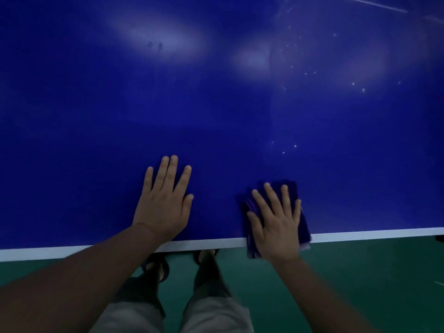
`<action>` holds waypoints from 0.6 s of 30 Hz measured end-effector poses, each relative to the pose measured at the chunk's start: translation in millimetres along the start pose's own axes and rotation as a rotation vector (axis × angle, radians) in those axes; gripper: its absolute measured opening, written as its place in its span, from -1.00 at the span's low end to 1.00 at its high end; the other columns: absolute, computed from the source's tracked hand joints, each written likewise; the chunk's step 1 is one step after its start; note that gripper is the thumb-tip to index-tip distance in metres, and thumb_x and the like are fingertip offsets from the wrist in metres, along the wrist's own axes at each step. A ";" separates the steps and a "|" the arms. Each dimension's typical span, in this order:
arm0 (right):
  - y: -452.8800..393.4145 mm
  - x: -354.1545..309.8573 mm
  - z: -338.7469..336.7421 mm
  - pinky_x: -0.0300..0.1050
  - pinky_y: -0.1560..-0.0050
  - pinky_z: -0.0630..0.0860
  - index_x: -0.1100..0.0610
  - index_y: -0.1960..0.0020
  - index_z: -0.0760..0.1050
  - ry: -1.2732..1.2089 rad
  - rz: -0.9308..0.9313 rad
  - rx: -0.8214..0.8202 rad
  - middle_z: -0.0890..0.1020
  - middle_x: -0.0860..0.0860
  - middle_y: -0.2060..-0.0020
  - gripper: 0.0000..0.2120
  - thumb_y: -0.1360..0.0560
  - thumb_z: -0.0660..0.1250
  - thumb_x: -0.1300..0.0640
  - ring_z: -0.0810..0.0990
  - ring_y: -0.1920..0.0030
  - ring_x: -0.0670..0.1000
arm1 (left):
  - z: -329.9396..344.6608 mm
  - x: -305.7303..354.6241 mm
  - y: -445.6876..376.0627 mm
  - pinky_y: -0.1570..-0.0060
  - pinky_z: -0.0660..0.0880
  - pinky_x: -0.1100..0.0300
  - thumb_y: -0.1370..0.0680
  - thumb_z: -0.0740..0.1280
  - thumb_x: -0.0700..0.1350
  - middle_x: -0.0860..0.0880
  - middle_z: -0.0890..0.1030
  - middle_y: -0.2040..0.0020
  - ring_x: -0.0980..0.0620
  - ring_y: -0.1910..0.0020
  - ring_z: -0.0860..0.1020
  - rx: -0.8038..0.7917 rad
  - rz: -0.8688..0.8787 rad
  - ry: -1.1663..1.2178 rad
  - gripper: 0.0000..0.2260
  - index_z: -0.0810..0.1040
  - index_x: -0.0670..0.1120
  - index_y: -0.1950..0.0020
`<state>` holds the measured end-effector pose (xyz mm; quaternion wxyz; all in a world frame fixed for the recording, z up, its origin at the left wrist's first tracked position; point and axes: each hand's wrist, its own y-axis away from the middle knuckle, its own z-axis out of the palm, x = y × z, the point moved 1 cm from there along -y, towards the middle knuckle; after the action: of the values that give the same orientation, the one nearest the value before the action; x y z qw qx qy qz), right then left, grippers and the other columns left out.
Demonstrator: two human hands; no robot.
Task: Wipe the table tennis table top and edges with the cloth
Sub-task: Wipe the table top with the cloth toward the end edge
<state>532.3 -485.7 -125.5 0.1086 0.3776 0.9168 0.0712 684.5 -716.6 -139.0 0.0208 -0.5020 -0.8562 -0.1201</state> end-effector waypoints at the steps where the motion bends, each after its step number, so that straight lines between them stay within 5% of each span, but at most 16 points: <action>1: -7.9 12.7 -3.4 0.38 -0.52 -0.06 -0.14 -0.52 0.27 -0.011 0.031 -0.005 0.21 -0.08 -0.58 -0.47 -0.64 -0.09 -0.30 -0.04 -0.61 0.12 | 0.4 6.1 -2.9 -0.50 -0.10 -0.22 -0.63 -0.05 0.12 -0.23 0.06 -0.60 -0.18 -0.59 -0.03 -0.003 -0.024 0.002 -0.43 0.15 -0.11 -0.59; 9: -134.4 10.6 -31.3 0.33 -0.52 -0.22 -0.17 -0.56 0.22 -0.204 0.462 0.098 0.10 -0.10 -0.61 -0.49 -0.66 -0.05 -0.26 -0.15 -0.61 0.12 | 1.3 26.9 -15.5 -0.50 -0.09 -0.23 -0.64 -0.05 0.13 -0.24 0.05 -0.60 -0.20 -0.59 -0.04 0.014 -0.107 -0.009 -0.41 0.14 -0.17 -0.58; 15: -124.7 -26.8 -20.9 0.35 -0.52 0.01 -0.10 -0.46 0.40 -0.077 -0.146 0.088 0.32 -0.03 -0.54 -0.56 -0.64 0.11 -0.18 0.08 -0.59 0.21 | -2.5 45.6 -35.8 -0.51 -0.14 -0.16 -0.63 -0.03 0.13 -0.17 0.08 -0.60 -0.14 -0.60 -0.02 0.033 -0.125 -0.006 -0.40 0.15 -0.18 -0.58; 18: -75.9 4.5 -14.8 0.35 -0.50 0.10 -0.10 -0.44 0.42 -0.053 -0.245 0.042 0.34 -0.04 -0.53 -0.57 -0.63 0.12 -0.18 0.14 -0.57 0.21 | -7.0 57.4 -50.6 -0.52 -0.14 -0.13 -0.64 -0.05 0.13 -0.14 0.11 -0.60 -0.12 -0.59 0.01 0.027 -0.084 -0.023 -0.42 0.18 -0.18 -0.57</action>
<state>474.1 -536.7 -128.0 0.1326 0.2668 0.9542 0.0284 611.8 -692.7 -132.6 0.0125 -0.4668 -0.8782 -0.1035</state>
